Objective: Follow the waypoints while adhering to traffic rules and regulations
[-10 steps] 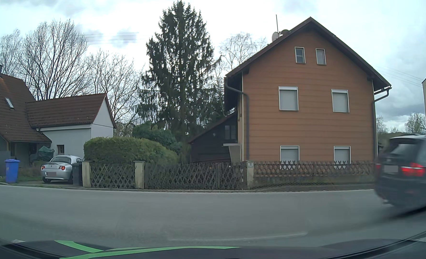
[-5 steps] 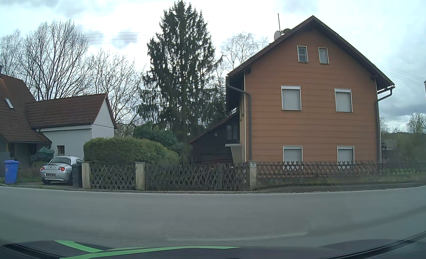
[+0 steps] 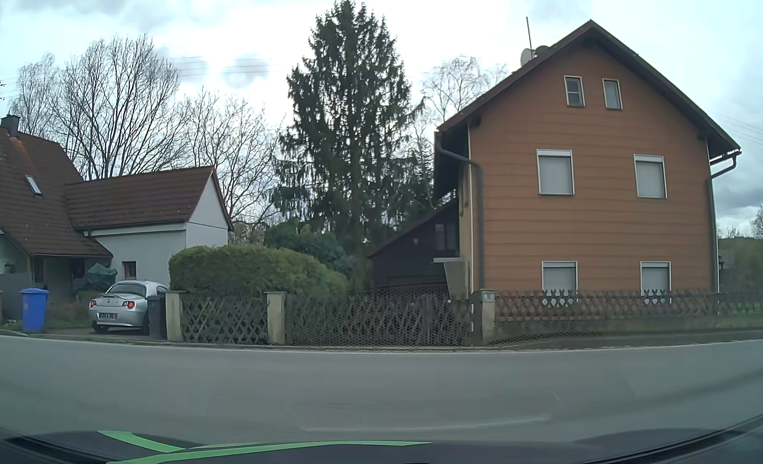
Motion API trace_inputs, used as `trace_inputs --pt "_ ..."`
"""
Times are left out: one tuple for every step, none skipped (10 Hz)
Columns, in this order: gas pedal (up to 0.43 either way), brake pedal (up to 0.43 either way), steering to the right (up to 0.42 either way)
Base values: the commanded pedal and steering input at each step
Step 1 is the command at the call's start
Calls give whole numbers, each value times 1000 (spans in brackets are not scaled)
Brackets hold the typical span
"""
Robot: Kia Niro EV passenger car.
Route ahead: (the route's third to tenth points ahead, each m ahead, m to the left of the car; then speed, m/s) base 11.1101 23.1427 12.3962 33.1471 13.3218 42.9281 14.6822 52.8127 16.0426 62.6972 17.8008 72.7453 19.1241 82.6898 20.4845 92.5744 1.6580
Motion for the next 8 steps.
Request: trace_inputs --pt "248 0 -410" --pt "248 0 -412" --pt "248 0 -436" --pt "248 0 -462" --pt "268 0 -493" --pt "268 0 -520" --pt "268 0 -555" --pt "260 0 -576"
